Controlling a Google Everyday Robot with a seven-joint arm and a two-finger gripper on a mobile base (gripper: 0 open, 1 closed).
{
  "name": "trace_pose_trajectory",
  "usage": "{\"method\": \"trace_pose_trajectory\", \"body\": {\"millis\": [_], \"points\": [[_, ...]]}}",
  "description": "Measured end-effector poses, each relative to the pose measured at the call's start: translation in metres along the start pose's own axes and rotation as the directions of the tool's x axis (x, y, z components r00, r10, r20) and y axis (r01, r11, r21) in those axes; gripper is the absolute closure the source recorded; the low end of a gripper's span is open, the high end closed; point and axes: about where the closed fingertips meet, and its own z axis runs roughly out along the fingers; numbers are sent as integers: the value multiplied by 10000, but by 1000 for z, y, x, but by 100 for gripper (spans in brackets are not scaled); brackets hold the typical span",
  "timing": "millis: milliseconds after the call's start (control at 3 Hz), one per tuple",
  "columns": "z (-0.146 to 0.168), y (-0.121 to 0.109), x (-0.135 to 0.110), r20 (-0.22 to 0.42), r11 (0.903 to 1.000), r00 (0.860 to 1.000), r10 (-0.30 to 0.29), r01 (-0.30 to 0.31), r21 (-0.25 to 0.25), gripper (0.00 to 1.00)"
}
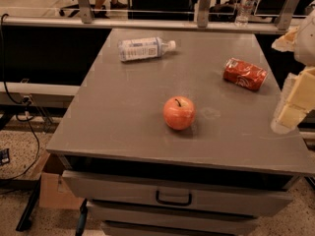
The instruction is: Move coke can near blue plastic bottle
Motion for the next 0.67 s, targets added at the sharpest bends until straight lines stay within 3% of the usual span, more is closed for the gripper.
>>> {"method": "trace_pose_trajectory", "body": {"millis": [333, 667], "points": [[1, -7, 1, 666, 9995, 9973, 309, -307, -47, 0], [11, -43, 29, 2089, 9914, 9706, 1200, -1281, 259, 0]]}}
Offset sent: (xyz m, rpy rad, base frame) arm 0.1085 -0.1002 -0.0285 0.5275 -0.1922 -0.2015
